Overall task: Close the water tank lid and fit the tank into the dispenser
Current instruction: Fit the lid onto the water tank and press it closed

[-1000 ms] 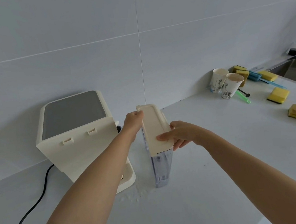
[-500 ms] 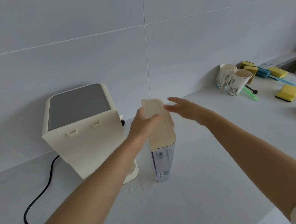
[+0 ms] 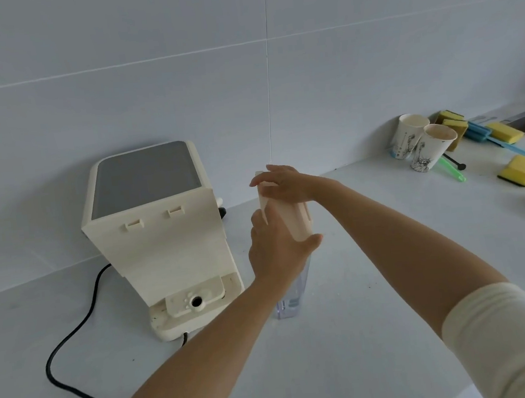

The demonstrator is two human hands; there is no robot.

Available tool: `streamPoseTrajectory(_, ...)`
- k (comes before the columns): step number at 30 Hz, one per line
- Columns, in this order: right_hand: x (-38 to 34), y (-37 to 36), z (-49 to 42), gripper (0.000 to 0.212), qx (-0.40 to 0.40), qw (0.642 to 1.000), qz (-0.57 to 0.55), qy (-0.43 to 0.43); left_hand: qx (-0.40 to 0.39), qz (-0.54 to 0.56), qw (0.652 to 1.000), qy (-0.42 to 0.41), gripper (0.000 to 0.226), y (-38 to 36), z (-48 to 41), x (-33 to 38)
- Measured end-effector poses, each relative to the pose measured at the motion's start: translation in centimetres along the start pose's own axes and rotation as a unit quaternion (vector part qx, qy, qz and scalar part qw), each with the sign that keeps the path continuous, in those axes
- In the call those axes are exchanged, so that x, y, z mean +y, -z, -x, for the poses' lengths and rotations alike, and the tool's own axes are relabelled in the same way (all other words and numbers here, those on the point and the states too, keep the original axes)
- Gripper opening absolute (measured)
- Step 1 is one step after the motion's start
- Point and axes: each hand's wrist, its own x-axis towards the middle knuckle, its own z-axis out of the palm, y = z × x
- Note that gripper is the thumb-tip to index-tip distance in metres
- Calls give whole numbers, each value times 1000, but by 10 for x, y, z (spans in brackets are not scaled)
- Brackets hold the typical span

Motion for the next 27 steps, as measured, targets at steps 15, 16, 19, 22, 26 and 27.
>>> streamPoseTrajectory(15, 13, 12, 10, 40, 15, 996, 39, -83, -57, -6, 998, 16, 90, 27, -13, -6)
streamPoseTrajectory(16, 16, 12, 12, 40, 27, 995, 31, -90, -63, 2, 998, 16, 81, 30, -15, -8)
streamPoseTrajectory(19, 25, 12, 17, 43, 64, 991, 24, -119, -84, 19, 996, -15, 48, 39, -21, -16)
streamPoseTrajectory(22, 36, 13, 27, 47, 93, 985, 22, -141, -102, 12, 994, -45, 45, 48, -27, -19)
streamPoseTrajectory(26, 48, 13, 45, 52, 112, 983, -22, -145, -120, 23, 991, -58, 43, 56, -34, -21)
streamPoseTrajectory(27, 50, 13, 49, 53, 118, 981, -32, -148, -121, 30, 991, -54, 40, 56, -37, -23)
